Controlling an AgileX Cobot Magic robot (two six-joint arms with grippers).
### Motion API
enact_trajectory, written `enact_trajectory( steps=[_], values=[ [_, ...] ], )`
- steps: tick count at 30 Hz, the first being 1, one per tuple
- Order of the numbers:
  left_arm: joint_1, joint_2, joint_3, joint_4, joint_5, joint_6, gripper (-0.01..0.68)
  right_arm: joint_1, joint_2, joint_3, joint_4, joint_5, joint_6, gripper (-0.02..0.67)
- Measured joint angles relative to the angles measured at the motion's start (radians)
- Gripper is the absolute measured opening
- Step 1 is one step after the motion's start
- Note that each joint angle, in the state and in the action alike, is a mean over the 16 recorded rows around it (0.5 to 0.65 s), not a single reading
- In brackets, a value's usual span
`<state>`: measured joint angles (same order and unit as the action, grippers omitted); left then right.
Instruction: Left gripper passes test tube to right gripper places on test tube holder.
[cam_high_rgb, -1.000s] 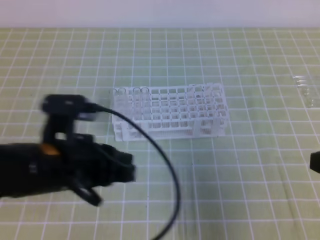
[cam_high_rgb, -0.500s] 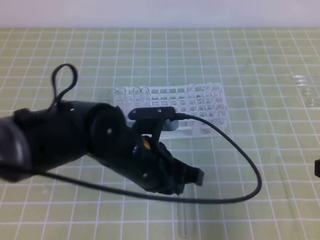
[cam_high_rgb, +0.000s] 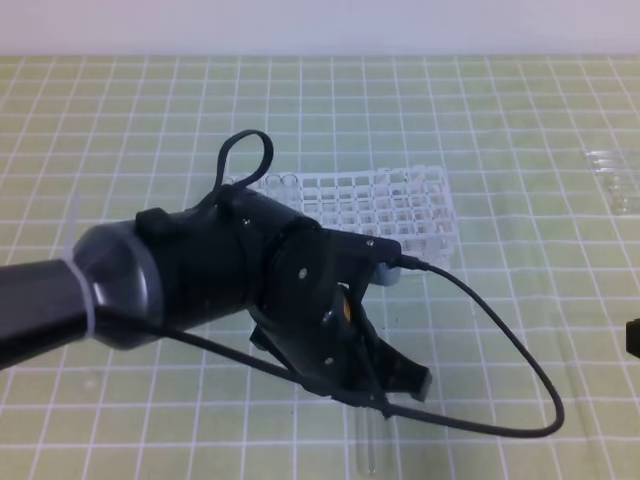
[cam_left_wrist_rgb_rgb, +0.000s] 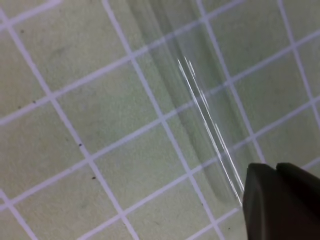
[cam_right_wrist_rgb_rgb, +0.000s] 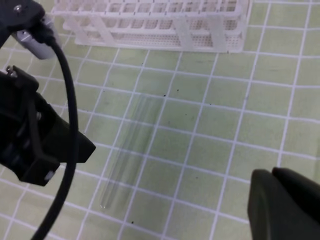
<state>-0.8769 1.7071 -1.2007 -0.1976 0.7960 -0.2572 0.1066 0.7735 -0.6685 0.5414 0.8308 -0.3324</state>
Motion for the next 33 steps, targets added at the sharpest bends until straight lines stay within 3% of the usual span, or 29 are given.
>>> enact_trajectory(
  steps=[15,33],
  values=[
    [0.008,0.068,-0.025,-0.054,-0.018,-0.084,0.416,0.019,0.0,0.0,-0.008,-0.007,0.0,-0.015],
    [-0.048,0.232,-0.247,0.183,0.265,-0.343,0.421,0.019,0.0,0.0,-0.008,-0.011,0.0,-0.015]
  ],
)
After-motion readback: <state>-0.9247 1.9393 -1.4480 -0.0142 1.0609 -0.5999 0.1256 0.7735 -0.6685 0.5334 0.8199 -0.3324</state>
